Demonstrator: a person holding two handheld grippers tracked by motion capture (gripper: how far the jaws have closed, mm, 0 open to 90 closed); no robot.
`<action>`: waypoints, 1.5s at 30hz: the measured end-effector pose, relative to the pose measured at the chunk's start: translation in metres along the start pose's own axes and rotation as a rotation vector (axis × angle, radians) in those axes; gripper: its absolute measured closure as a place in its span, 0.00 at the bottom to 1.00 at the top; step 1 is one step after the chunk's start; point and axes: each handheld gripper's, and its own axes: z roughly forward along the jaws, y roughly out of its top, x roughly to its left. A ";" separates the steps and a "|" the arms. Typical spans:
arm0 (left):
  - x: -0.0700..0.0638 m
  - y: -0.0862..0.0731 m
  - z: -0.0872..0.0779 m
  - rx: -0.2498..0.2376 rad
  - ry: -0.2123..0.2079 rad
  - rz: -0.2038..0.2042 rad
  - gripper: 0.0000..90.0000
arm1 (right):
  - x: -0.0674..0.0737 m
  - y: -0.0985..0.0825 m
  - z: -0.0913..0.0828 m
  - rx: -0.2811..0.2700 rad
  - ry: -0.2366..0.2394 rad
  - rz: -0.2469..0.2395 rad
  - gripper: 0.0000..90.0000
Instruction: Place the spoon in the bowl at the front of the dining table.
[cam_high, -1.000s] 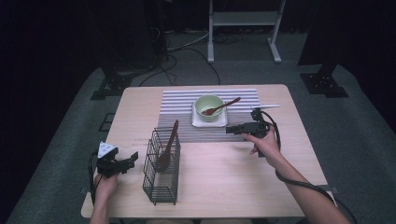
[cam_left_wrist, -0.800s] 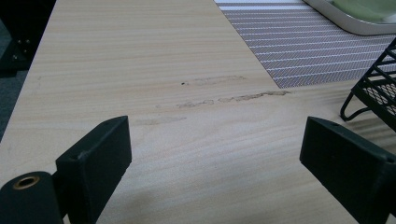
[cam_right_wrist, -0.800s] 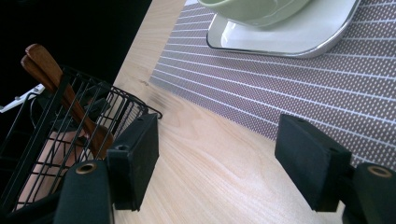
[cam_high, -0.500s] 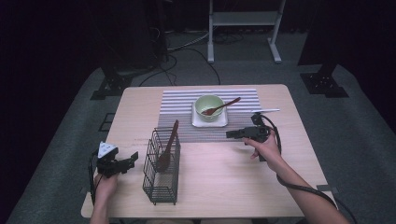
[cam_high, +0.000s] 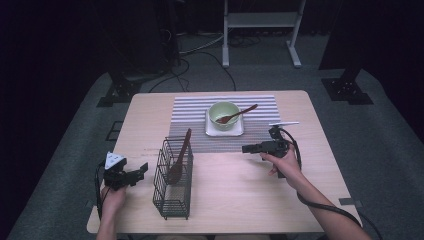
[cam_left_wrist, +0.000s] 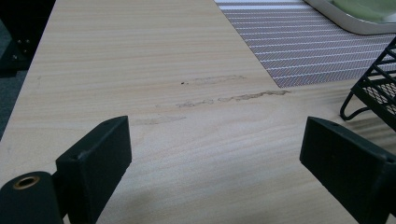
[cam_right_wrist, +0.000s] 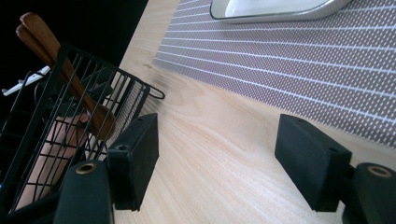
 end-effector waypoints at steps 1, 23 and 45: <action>0.000 0.000 0.000 0.000 0.000 0.000 0.09 | 0.000 0.000 0.000 0.000 0.000 0.000 0.32; -0.001 0.000 0.000 0.002 0.001 0.005 0.09 | 0.003 -0.016 0.004 0.025 0.027 -0.006 0.32; -0.001 0.000 0.000 0.002 0.002 0.005 0.09 | 0.008 -0.037 0.000 0.040 0.044 -0.027 0.32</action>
